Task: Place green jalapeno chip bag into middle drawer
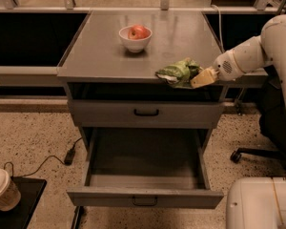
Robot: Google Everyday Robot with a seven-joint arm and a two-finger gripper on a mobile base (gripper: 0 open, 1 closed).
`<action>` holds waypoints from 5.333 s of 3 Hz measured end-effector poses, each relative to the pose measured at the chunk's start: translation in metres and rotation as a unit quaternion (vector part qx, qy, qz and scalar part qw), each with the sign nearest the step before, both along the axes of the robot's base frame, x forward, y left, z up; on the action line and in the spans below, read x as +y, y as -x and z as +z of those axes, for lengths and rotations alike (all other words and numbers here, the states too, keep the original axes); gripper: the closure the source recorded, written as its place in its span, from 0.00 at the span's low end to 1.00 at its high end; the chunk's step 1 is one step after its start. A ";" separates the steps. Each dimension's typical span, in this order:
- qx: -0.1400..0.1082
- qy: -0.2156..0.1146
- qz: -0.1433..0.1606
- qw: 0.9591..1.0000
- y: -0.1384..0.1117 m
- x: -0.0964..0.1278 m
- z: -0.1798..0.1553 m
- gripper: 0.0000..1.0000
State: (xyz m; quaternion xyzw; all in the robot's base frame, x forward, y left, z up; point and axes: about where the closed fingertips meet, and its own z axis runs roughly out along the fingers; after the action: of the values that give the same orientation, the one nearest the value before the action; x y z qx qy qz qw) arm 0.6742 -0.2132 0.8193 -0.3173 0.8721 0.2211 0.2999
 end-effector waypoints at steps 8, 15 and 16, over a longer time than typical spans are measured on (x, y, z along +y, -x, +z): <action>-0.149 0.015 -0.017 0.989 0.210 0.018 0.071 1.00; -0.072 0.105 -0.050 0.991 0.103 -0.089 -0.181 1.00; -0.038 0.113 -0.070 0.990 0.080 -0.119 -0.245 1.00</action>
Offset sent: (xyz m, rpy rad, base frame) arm -0.1878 0.1400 0.2424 -0.1904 -0.2743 0.3493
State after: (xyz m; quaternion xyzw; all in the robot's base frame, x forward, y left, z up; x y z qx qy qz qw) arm 0.5945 -0.3320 0.5742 -0.2957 0.8994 0.0873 0.3098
